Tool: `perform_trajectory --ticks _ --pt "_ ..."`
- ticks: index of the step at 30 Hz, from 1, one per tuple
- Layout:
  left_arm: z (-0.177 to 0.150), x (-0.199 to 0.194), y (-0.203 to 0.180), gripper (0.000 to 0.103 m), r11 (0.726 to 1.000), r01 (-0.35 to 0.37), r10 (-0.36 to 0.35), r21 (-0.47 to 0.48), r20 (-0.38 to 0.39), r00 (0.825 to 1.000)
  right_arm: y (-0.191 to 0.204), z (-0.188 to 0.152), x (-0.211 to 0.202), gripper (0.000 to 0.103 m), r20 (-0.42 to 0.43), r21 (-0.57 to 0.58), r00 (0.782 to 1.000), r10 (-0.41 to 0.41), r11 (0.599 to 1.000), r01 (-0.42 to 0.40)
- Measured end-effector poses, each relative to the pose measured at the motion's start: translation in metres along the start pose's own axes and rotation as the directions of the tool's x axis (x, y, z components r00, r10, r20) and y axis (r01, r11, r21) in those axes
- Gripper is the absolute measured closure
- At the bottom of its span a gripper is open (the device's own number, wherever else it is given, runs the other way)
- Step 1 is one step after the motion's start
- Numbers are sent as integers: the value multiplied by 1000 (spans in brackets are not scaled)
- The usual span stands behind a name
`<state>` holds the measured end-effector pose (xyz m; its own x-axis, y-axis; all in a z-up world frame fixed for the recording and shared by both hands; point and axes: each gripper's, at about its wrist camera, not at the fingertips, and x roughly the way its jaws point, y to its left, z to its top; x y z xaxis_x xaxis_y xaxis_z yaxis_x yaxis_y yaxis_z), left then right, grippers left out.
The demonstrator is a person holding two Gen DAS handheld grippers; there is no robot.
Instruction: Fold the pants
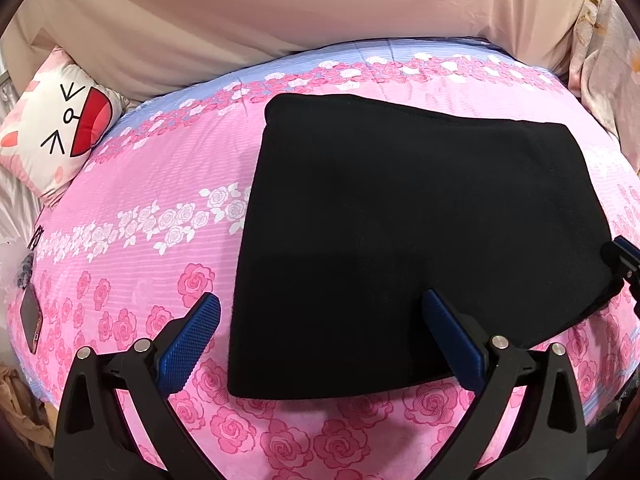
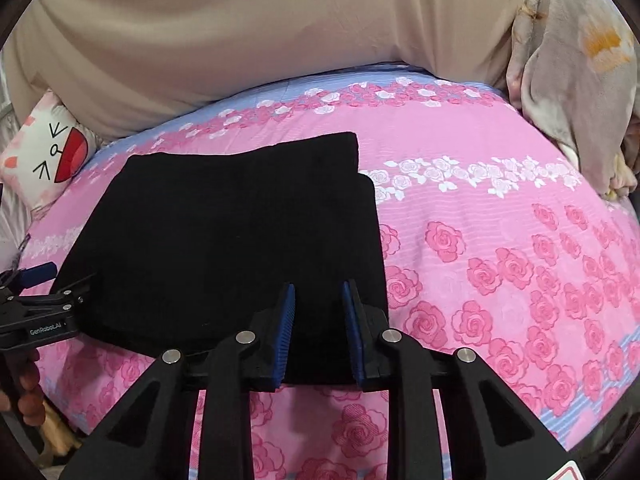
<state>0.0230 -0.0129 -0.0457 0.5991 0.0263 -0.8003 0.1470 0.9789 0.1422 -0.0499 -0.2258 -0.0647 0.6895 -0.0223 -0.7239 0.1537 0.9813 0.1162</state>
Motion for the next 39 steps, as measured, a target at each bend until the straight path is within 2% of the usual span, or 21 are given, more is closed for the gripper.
perform_trajectory --ticks 2,6,12,23,31,39 --pt "0 0 1 5 1000 8 -8 -6 -3 1000 -1 0 -7 82 5 21 1000 17 1000 -17" --pt "-2 1 4 5 1000 26 -26 -9 -6 1000 -13 4 -27 80 29 104 994 107 989 -109" --pt "2 5 2 5 999 32 -32 -10 -18 999 -16 4 -47 78 65 102 995 70 992 -77" --pt "3 1 3 5 999 28 -28 -23 -22 999 2 21 -41 78 89 42 989 116 992 -120" --pt "2 1 3 5 999 28 -28 -23 -27 999 -2 6 -10 78 10 82 993 120 989 -121" --pt "2 4 3 5 999 29 -30 -25 -31 999 -6 -1 -9 78 11 87 992 126 988 -127"
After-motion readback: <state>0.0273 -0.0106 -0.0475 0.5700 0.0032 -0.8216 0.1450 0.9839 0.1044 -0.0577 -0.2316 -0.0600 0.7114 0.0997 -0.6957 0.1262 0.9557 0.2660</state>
